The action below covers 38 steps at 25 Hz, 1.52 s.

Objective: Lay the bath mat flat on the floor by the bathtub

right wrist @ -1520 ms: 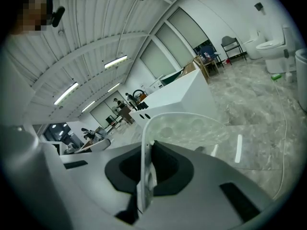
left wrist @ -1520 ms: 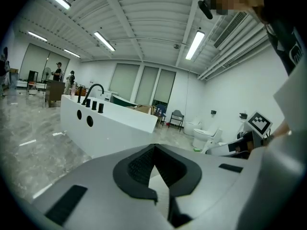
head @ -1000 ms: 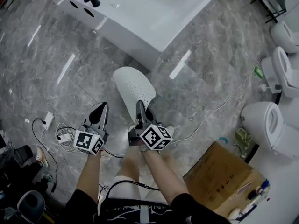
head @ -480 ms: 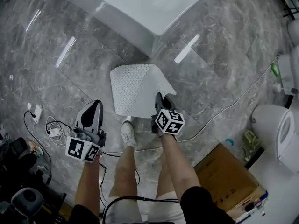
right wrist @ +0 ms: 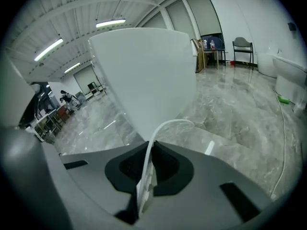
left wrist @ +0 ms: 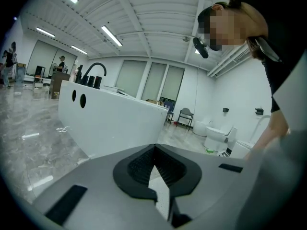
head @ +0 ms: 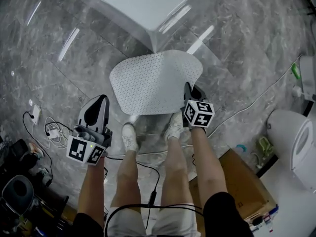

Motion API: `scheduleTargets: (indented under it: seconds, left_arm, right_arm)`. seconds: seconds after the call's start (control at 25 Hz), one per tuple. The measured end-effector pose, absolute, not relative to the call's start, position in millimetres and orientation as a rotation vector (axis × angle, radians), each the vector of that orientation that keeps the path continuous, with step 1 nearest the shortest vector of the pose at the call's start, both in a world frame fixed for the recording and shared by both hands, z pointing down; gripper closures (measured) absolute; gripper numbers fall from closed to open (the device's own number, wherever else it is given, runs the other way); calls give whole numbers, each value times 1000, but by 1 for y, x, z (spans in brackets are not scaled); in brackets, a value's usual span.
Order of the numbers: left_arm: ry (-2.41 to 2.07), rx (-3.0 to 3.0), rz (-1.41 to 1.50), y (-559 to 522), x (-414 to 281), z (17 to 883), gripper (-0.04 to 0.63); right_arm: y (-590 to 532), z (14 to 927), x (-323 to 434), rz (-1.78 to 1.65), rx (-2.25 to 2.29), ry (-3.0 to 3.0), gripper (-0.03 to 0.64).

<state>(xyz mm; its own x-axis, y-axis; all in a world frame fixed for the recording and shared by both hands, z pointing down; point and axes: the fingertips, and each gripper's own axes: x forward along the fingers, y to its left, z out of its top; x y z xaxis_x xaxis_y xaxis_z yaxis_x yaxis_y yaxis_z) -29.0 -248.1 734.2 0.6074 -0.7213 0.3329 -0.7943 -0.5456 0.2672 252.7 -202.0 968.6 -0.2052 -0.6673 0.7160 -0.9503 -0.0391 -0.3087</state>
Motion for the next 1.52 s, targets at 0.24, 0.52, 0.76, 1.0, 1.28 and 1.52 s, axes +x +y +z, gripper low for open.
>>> scheduleTargets:
  seconds: [0.24, 0.52, 0.76, 1.0, 1.28, 1.52]
  left_arm:
    - [-1204, 2450, 282, -257, -3, 743, 580]
    - [-1208, 2402, 317, -254, 15, 762, 580]
    - [-1197, 2388, 312, -255, 24, 769, 580]
    - [-1198, 2385, 302, -250, 22, 768, 580]
    - [-1207, 2384, 287, -244, 14, 764, 580]
    - [-1213, 2386, 286, -245, -2, 754, 580]
  right_arm:
    - [-202, 993, 303, 1065, 1681, -1812, 588]
    - [-203, 1006, 336, 962, 1621, -1780, 588]
    - [-189, 1039, 356, 997, 1554, -1609, 583]
    - [-155, 1051, 407, 1072, 1663, -1324, 584]
    - [-149, 1029, 408, 1083, 1773, -1418, 584]
    - [-181, 970, 355, 1040, 1769, -1786, 588]
